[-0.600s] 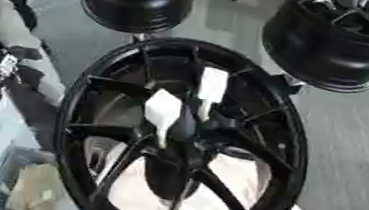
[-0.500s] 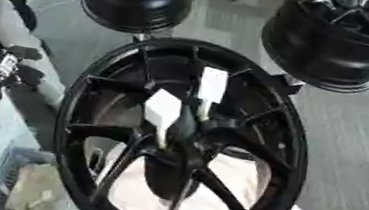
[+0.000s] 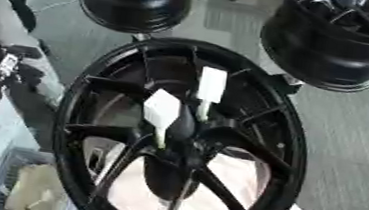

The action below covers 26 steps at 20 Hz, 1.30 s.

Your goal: Pull the pin out of the wheel hub.

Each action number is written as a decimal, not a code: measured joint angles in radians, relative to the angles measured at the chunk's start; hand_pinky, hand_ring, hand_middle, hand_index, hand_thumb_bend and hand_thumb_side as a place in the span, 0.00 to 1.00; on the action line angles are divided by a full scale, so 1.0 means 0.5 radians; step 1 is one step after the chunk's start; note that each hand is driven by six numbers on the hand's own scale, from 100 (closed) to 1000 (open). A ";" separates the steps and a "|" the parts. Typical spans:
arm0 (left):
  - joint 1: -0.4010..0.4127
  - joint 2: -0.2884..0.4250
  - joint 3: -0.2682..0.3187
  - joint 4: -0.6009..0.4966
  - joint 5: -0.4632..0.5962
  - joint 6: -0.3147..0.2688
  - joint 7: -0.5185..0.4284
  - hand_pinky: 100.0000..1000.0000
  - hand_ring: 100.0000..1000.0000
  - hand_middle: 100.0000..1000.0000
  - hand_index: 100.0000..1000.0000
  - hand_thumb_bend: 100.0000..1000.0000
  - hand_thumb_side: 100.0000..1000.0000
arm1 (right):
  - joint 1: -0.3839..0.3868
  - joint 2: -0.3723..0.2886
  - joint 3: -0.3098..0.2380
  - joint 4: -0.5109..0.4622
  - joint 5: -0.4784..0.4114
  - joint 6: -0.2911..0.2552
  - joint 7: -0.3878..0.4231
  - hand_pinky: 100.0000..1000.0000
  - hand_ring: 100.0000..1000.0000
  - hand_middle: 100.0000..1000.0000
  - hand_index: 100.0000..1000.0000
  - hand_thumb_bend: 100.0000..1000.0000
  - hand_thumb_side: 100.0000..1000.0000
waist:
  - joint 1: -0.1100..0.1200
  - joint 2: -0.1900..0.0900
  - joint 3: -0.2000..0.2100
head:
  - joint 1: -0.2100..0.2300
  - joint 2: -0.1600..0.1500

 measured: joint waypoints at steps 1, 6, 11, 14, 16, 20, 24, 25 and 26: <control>-0.033 0.041 -0.011 0.001 0.008 -0.015 -0.003 0.64 0.60 0.70 0.74 0.00 0.63 | 0.000 0.000 0.000 0.000 0.000 0.000 0.000 0.69 0.61 0.66 0.81 0.00 0.46 | 0.002 0.000 -0.003 | -0.001 0.000; -0.302 0.415 -0.148 0.060 0.081 -0.226 -0.049 0.66 0.62 0.72 0.76 0.00 0.49 | 0.002 0.000 0.000 0.000 0.000 0.002 0.006 0.69 0.60 0.66 0.81 0.00 0.46 | 0.024 -0.003 -0.029 | -0.006 0.000; -0.635 0.861 -0.408 0.202 0.178 -0.614 -0.177 0.69 0.65 0.73 0.79 0.02 0.40 | 0.003 -0.001 0.003 0.001 0.000 -0.002 0.017 0.69 0.60 0.66 0.81 0.00 0.46 | 0.046 -0.014 -0.055 | -0.007 0.000; -0.819 1.058 -0.598 0.276 0.174 -0.874 -0.299 0.71 0.66 0.73 0.80 0.05 0.38 | 0.011 -0.003 0.014 0.007 0.000 0.000 0.023 0.69 0.60 0.66 0.81 0.00 0.46 | 0.053 -0.018 -0.073 | -0.005 0.000; -0.941 1.156 -0.738 0.327 0.152 -1.036 -0.381 0.71 0.67 0.73 0.81 0.07 0.36 | 0.018 -0.007 0.015 0.012 0.000 -0.001 0.028 0.69 0.60 0.66 0.81 0.00 0.46 | 0.064 -0.023 -0.082 | -0.002 0.000; -1.167 1.259 -1.034 0.429 0.108 -1.193 -0.469 0.72 0.68 0.73 0.81 0.11 0.34 | 0.020 -0.024 0.025 0.014 0.000 -0.002 0.037 0.69 0.60 0.66 0.81 0.00 0.47 | 0.089 -0.036 -0.097 | -0.001 0.000; -1.317 1.277 -1.266 0.517 0.069 -1.189 -0.472 0.73 0.69 0.74 0.82 0.14 0.31 | 0.034 -0.038 0.027 0.025 0.000 -0.002 0.045 0.69 0.60 0.66 0.81 0.00 0.47 | 0.103 -0.047 -0.108 | -0.004 0.000; -1.348 1.277 -1.315 0.540 0.056 -1.184 -0.477 0.73 0.70 0.74 0.82 0.15 0.32 | 0.036 -0.041 0.027 0.025 0.000 -0.002 0.045 0.69 0.60 0.66 0.81 0.00 0.47 | 0.109 -0.049 -0.108 | -0.007 0.000; -1.378 1.275 -1.360 0.561 0.043 -1.177 -0.484 0.74 0.70 0.74 0.82 0.15 0.32 | 0.036 -0.043 0.027 0.025 0.001 -0.002 0.045 0.69 0.60 0.66 0.81 0.00 0.47 | 0.114 -0.052 -0.108 | -0.010 0.000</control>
